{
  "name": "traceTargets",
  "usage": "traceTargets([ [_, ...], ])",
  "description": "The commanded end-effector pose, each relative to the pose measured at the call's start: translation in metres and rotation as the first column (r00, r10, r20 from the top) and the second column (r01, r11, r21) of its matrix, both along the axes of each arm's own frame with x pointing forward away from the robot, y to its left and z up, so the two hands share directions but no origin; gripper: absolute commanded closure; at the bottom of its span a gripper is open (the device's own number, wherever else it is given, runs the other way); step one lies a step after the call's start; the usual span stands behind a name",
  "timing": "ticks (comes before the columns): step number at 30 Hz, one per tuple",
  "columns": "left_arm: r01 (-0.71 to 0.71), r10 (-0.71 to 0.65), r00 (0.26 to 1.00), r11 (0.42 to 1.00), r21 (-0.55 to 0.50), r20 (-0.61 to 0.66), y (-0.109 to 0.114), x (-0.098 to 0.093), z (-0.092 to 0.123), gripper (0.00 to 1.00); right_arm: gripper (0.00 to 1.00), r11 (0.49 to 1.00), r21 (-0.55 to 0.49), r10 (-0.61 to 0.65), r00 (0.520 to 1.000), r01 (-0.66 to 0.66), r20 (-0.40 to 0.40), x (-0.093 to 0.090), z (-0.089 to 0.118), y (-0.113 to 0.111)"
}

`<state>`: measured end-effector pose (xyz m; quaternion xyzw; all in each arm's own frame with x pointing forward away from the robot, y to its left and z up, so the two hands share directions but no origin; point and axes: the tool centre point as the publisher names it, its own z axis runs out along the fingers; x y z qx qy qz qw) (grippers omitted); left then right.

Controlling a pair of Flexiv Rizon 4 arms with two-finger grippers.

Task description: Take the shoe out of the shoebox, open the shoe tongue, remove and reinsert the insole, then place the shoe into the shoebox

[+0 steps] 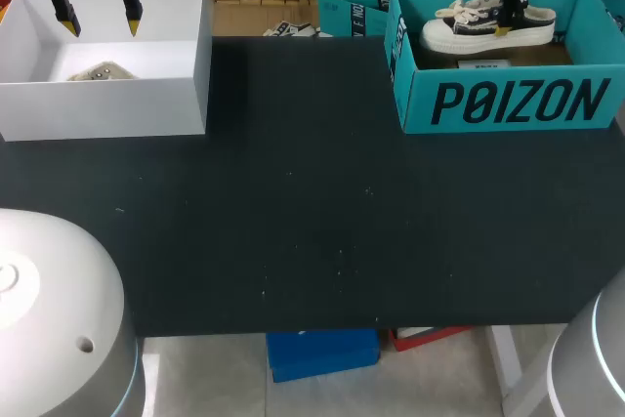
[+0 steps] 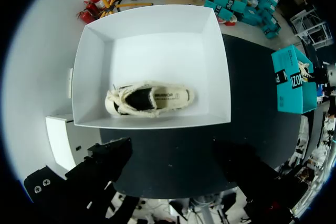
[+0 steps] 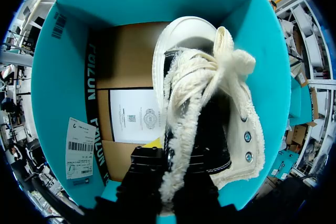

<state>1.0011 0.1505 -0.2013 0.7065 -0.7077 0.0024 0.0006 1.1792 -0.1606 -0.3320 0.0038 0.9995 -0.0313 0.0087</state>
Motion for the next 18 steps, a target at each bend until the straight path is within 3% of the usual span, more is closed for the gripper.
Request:
traceTargets([
  [1,-0.001,0.001,1.000,1.000,0.002,-0.002,0.000,0.000,0.001,0.00,1.00,1.000,-0.020,-0.011,0.999,0.012,0.053,-0.029,0.051,0.004],
  [12,-0.001,0.001,1.000,1.000,0.002,-0.002,0.000,0.000,0.001,0.00,1.00,0.995,-0.087,-0.045,0.990,0.057,0.131,-0.065,0.114,0.021],
  [18,-0.001,0.001,1.000,1.000,0.002,-0.002,0.000,0.000,0.001,0.00,1.00,0.993,-0.102,-0.041,0.986,0.058,0.160,-0.095,0.149,0.031],
])
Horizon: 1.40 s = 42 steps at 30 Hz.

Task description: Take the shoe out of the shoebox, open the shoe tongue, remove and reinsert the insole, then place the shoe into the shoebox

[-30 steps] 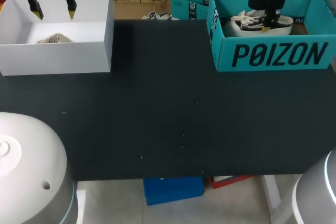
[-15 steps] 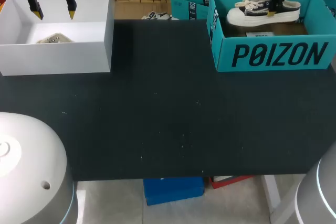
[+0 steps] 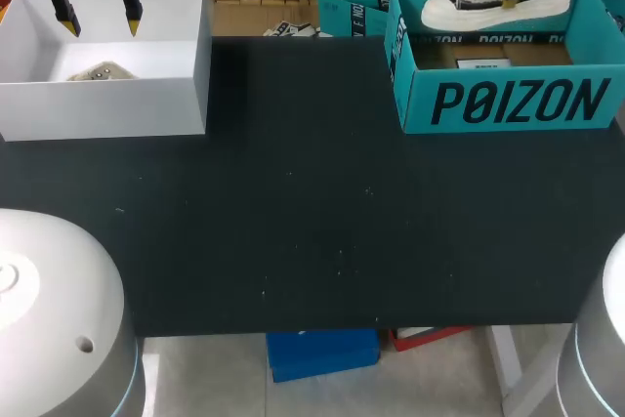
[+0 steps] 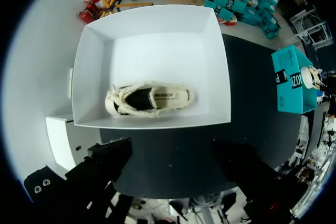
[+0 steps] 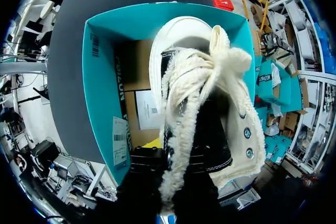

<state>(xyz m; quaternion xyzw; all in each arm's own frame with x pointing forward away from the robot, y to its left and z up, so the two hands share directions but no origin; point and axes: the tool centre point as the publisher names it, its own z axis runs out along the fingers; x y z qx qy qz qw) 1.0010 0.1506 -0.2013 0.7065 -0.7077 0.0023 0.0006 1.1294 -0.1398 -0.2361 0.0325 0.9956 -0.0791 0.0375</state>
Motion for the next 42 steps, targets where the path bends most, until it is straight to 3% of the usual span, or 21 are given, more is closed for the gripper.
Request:
traceTargets([
  [1,-0.001,0.001,1.000,1.000,0.002,-0.002,0.000,0.000,0.001,0.00,1.00,1.000,-0.015,0.011,0.995,-0.010,0.098,-0.052,0.058,0.013],
  [9,-0.001,0.001,1.000,1.000,0.002,-0.002,0.000,0.000,0.001,0.00,1.00,0.999,-0.032,0.018,0.985,-0.012,0.169,-0.107,0.100,0.042],
  [17,-0.001,0.001,1.000,1.000,0.002,-0.002,0.000,0.000,0.001,0.00,1.00,0.999,-0.031,-0.018,0.975,0.025,0.220,-0.152,0.103,0.118],
  [27,-0.001,0.001,1.000,1.000,0.002,-0.002,0.000,0.000,0.001,0.00,1.00,0.999,-0.008,-0.042,0.971,0.046,0.235,-0.214,0.067,0.248],
  [31,-0.001,0.001,1.000,1.000,0.002,-0.002,0.000,0.000,0.001,0.00,1.00,0.999,0.006,-0.043,0.973,0.042,0.228,-0.237,0.050,0.289],
  [36,-0.001,0.001,1.000,1.000,0.002,-0.002,0.000,0.000,0.001,0.00,1.00,0.999,0.010,-0.034,0.976,0.033,0.214,-0.260,0.028,0.325],
  [42,-0.001,0.001,1.000,1.000,0.002,-0.002,0.000,0.000,0.001,0.00,1.00,0.999,0.009,-0.038,0.978,0.037,0.207,-0.278,-0.003,0.343],
])
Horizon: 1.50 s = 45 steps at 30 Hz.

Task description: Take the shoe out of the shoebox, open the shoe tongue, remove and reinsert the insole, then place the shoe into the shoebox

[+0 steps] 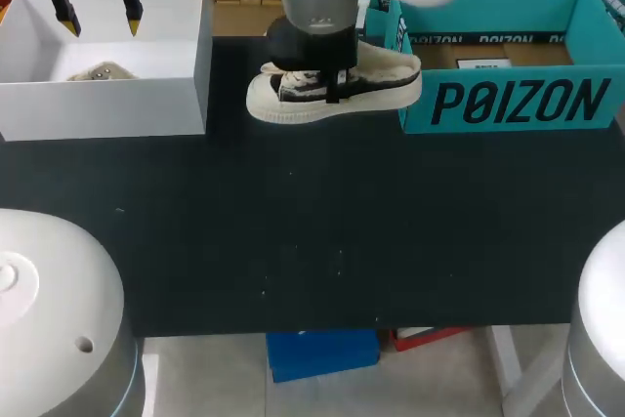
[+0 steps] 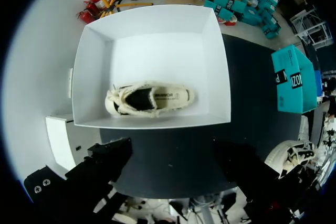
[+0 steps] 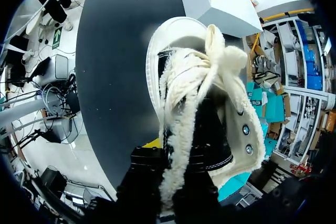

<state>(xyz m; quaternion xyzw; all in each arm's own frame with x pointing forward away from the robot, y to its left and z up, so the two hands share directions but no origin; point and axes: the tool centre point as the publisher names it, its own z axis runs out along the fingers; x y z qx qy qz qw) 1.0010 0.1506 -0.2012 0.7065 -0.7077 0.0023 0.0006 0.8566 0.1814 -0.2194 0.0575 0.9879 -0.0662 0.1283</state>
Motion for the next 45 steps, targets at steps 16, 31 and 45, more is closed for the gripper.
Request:
traceTargets([
  [16,-0.001,0.001,1.000,1.000,0.002,-0.002,0.000,0.000,0.001,0.00,1.00,0.999,0.044,0.003,1.000,-0.002,-0.014,-0.041,-0.107,0.060],
  [31,-0.001,0.001,1.000,1.000,0.002,-0.002,0.000,0.000,0.001,0.00,1.00,0.994,0.108,-0.007,1.000,0.008,-0.008,-0.047,-0.166,0.059],
  [45,-0.001,0.001,1.000,1.000,0.002,-0.002,0.000,0.000,0.001,0.00,0.00,0.993,0.122,-0.004,1.000,0.004,-0.006,-0.055,-0.181,0.058],
])
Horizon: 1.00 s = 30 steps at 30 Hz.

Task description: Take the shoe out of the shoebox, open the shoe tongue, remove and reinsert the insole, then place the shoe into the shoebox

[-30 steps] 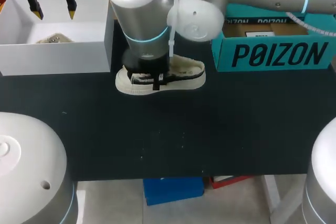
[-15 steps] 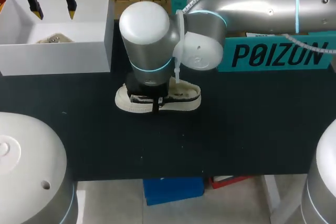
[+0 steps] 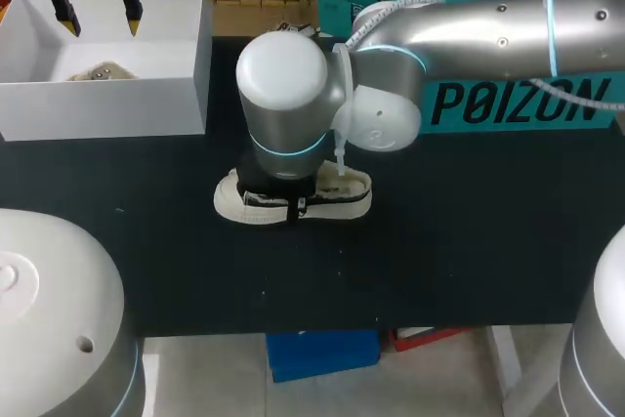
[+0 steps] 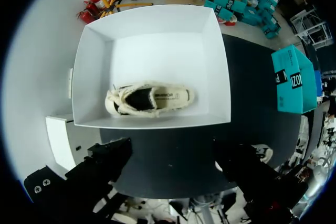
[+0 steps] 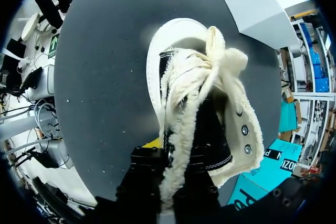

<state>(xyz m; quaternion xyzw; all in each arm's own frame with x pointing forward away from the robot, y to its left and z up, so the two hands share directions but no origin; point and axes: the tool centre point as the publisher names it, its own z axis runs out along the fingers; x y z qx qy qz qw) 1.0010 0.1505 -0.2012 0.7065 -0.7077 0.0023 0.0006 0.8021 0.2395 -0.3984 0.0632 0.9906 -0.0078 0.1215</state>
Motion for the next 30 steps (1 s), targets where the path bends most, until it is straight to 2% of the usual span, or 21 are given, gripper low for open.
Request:
traceTargets([
  [1,-0.001,0.001,1.000,1.000,0.002,-0.002,0.000,0.000,0.001,0.00,0.00,1.000,0.004,-0.008,1.000,0.008,0.002,0.000,0.000,-0.001],
  [5,-0.001,0.001,1.000,1.000,0.002,-0.002,0.000,0.000,0.001,0.00,0.00,1.000,0.004,-0.007,1.000,0.007,0.007,0.002,0.013,-0.006],
  [12,-0.001,0.001,1.000,1.000,0.002,-0.002,0.000,0.000,0.001,0.00,0.00,1.000,0.021,0.001,1.000,-0.001,-0.021,0.006,0.052,-0.018],
  [14,-0.001,0.001,1.000,1.000,0.002,-0.002,0.000,0.000,0.001,0.00,0.00,0.998,0.069,-0.012,1.000,0.011,0.014,0.007,0.066,-0.020],
  [20,-0.001,0.001,1.000,1.000,0.002,-0.002,0.000,0.000,0.001,0.00,0.00,0.991,0.112,0.073,0.996,-0.079,0.059,0.005,0.097,-0.021],
  [24,-0.001,0.001,1.000,1.000,0.002,-0.002,0.000,0.000,0.001,0.00,0.00,0.985,0.138,0.097,0.992,-0.108,0.078,0.005,0.109,-0.026],
  [30,-0.001,0.001,1.000,1.000,0.002,-0.002,0.000,0.000,0.001,0.00,0.00,0.958,0.246,0.126,0.988,-0.146,0.092,0.007,0.117,-0.035],
])
